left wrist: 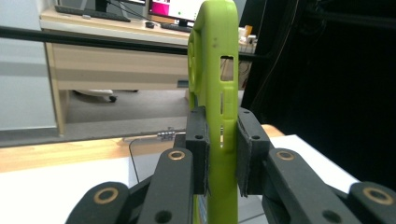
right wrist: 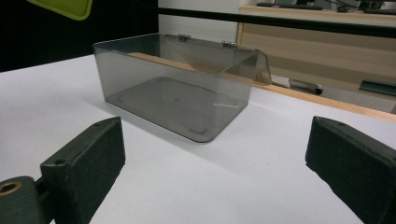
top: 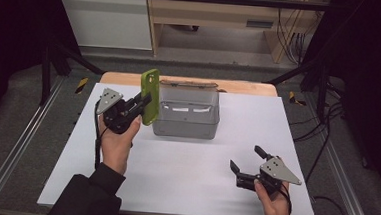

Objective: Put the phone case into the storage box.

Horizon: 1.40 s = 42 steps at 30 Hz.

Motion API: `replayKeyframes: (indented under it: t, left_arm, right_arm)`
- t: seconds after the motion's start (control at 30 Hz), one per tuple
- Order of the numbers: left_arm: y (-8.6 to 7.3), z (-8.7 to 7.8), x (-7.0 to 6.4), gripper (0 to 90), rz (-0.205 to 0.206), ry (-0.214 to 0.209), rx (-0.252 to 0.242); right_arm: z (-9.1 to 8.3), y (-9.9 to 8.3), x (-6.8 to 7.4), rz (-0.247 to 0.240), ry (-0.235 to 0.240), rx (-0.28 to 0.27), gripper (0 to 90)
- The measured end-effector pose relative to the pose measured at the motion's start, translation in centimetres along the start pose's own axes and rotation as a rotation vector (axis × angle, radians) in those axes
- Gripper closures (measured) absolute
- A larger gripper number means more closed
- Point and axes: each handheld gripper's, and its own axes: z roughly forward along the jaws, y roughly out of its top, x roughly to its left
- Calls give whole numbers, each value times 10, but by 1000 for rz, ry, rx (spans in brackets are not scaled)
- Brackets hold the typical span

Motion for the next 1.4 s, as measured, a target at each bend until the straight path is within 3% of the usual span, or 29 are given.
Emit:
replayKeyframes:
  t: [0.23,0.4,0.7,1.03,1.4]
  left_arm:
    - [0,18,-2,775,4,41,13]
    - [1,28,2,775,-30,40,20]
    - [10,43,1,775,-18,59,9]
    - [8,47,11,775,-29,82,21]
    - [5,51,10,775,-26,76,27]
  right_arm:
    - [-1,-3,1,14,-18,4,46]
    - [0,-3,5,-7,-6,12,46]
    - [-1,-4,5,-6,-6,19,46]
    - [-2,-4,4,-5,-13,19,47]
    - [-2,-5,6,-21,3,14,52]
